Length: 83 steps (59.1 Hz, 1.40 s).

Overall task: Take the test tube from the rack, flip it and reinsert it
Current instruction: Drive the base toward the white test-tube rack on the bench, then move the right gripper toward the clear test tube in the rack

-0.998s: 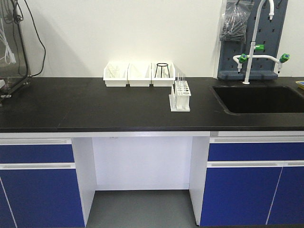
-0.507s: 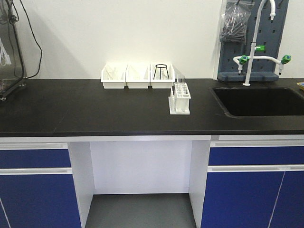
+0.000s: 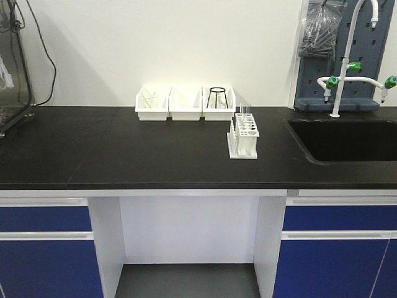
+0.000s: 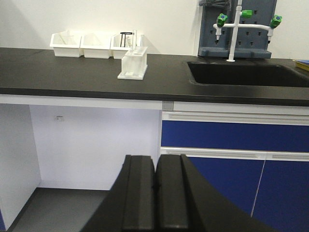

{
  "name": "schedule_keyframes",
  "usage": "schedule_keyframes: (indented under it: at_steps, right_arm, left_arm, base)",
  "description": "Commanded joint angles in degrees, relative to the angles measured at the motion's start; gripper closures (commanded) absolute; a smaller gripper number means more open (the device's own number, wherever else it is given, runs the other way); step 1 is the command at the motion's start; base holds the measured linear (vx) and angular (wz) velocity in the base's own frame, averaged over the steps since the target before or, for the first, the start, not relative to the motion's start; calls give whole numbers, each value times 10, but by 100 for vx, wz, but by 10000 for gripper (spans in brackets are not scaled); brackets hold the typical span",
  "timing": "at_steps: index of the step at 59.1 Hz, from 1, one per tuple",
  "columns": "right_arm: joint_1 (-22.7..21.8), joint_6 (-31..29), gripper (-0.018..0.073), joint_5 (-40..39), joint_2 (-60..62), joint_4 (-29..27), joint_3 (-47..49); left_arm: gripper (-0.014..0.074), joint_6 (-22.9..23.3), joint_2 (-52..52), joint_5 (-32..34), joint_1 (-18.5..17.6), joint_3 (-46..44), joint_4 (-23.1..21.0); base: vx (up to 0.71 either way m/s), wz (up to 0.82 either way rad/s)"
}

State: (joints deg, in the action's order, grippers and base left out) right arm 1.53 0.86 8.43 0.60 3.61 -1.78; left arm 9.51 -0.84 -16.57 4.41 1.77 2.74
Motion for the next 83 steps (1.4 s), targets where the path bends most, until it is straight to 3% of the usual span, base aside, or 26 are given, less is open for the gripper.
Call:
schedule_keyframes:
  at_steps: [1, 83]
  right_arm:
    - [-4, -4, 572, -47, 6, 0, 0]
    - [-4, -4, 572, -47, 6, 0, 0]
  left_arm:
    - [603, 0, -7, 50, -4, 1, -2]
    - [603, 0, -7, 50, -4, 1, -2]
  base:
    - [16, -10]
    - [34, -1]
